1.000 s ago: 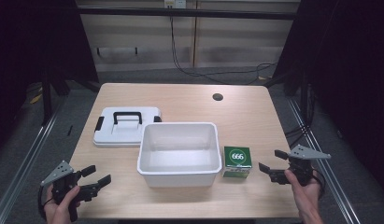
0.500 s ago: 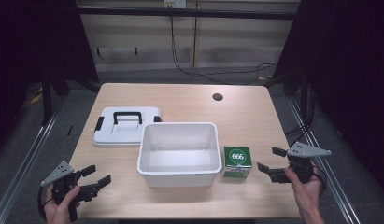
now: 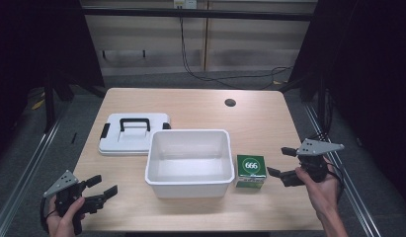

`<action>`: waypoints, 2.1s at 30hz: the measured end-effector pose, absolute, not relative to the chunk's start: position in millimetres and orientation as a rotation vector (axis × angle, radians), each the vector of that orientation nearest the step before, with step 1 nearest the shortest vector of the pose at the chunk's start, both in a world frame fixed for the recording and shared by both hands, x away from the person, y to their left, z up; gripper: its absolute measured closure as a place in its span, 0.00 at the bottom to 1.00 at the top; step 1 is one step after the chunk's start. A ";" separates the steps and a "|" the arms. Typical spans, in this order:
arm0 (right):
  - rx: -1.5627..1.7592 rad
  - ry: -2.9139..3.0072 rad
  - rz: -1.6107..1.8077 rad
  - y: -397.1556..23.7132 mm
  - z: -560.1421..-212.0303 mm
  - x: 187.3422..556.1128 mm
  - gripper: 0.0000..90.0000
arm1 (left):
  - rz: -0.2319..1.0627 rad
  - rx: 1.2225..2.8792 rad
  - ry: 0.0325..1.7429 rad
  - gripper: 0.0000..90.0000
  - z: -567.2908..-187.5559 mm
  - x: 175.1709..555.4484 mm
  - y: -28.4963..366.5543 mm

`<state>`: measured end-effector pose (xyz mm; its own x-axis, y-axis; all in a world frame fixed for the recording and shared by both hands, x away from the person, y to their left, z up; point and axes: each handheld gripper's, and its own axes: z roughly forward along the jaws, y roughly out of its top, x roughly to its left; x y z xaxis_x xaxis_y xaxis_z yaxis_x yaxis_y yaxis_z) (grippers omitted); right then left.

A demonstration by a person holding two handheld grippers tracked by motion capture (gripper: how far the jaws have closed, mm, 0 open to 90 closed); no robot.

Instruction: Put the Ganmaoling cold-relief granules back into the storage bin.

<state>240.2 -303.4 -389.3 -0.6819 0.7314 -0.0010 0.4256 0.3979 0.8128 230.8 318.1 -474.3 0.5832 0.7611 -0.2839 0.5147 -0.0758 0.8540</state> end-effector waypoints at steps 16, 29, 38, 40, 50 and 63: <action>0.795 2.590 0.946 -268.2 -375.3 263.5 0.15 | 0.292 1.739 1.055 0.18 -474.2 231.1 319.7; 0.704 2.764 0.780 -247.5 -367.5 279.6 0.16 | 0.291 1.738 1.055 0.18 -474.1 230.9 319.0; 0.589 2.846 0.610 -228.9 -370.5 291.5 0.14 | 0.292 1.738 1.054 0.18 -474.1 230.9 319.5; 0.564 2.870 0.598 -226.8 -371.2 293.7 0.14 | 0.291 1.735 1.056 0.18 -474.0 230.6 319.3; 0.472 2.941 0.495 -223.8 -379.2 302.6 0.12 | 0.287 1.737 1.055 0.18 -474.0 230.7 318.8; 0.398 2.996 0.331 -210.3 -389.5 314.5 0.10 | 0.282 1.739 1.054 0.18 -474.3 230.8 318.9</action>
